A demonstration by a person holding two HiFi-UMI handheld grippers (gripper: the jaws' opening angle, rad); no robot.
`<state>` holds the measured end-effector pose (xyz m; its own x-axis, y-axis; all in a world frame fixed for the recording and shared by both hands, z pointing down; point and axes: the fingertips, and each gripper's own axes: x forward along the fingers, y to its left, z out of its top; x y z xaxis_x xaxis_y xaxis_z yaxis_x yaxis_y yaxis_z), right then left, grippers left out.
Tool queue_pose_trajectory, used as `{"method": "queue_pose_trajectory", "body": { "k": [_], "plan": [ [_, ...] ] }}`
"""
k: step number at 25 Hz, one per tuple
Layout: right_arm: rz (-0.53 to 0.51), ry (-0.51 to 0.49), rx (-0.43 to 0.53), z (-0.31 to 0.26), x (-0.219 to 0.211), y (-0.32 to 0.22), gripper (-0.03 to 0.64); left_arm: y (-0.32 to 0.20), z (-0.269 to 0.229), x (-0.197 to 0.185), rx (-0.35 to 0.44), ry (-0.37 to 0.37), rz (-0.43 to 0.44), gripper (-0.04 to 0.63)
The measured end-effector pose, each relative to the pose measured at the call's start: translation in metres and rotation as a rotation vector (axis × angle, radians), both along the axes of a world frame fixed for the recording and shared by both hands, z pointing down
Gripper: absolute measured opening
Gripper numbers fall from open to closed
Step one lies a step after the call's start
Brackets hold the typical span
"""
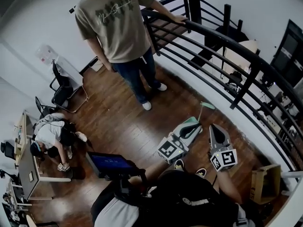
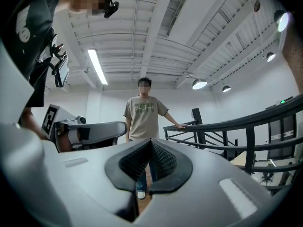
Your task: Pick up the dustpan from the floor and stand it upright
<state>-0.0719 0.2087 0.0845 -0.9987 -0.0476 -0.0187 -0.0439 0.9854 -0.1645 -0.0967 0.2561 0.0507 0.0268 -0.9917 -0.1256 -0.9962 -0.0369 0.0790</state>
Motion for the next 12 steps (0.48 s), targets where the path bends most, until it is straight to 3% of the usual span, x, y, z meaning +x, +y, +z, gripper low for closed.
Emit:
{"method": "queue_pose_trajectory", "body": {
  "k": [12],
  "plan": [
    [0.007, 0.007, -0.012, 0.0023, -0.0003, -0.0010, 0.002, -0.0003, 0.0021, 0.0000, -0.003, 0.022, 0.002, 0.017]
  ]
}}
